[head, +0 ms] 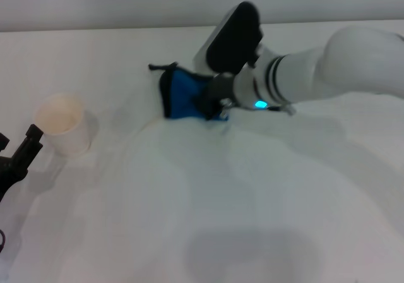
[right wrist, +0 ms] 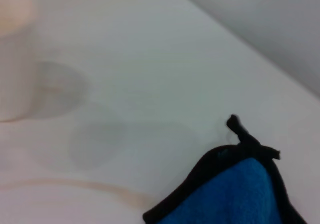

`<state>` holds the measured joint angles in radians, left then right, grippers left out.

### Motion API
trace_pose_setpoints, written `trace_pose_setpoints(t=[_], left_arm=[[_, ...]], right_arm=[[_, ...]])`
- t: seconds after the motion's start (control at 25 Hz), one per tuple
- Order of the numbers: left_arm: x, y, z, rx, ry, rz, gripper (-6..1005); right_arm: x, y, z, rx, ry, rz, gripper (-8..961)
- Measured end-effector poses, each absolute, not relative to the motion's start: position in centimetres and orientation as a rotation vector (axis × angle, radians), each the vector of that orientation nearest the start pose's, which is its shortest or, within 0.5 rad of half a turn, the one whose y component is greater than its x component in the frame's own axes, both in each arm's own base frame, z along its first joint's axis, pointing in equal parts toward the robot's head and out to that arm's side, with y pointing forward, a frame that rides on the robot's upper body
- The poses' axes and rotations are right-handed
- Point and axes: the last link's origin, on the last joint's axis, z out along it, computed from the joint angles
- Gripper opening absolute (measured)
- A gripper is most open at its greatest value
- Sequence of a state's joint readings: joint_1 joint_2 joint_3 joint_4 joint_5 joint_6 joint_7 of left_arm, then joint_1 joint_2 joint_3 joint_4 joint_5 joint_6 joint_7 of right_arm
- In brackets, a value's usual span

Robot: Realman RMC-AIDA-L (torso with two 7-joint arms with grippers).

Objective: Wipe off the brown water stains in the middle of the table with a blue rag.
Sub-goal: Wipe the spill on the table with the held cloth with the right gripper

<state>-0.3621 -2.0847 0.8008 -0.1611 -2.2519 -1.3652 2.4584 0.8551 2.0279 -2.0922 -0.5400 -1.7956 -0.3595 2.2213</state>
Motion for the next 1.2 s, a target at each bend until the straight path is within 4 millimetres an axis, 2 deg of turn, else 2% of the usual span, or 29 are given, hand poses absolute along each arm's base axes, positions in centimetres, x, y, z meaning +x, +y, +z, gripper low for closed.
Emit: trace_pose_setpoints(t=[0.28,0.6,0.72,0.96,1.2], left_arm=[[-35.2,25.4,-4.7,-1.675,-1.039,-0.984,890],[-35.2,25.4,-4.7,-1.675,-1.040,-0.984,891],[-35.3,25.3,-4.7,-1.672,-1.043,-0.981,891],[-35.4,25.1,-4.7,-1.670,-1.045,-0.979,891],[-35.4,25.0,-4.8,-1.668,-1.049,-0.977,890]], right_arm=[[18.2,38.7,-14.4,-2.615,0.424,-0.121,124],[17.2,37.2,-15.4,-2.738,0.349,-0.181,128],[17.3,37.3,-15.3,-2.719,0.364,-0.163,129],[18.3,39.5,-14.0,-2.599,0.437,-0.124,132],[21.0,41.2,-11.7,-2.485,0.590,-0.127,135]])
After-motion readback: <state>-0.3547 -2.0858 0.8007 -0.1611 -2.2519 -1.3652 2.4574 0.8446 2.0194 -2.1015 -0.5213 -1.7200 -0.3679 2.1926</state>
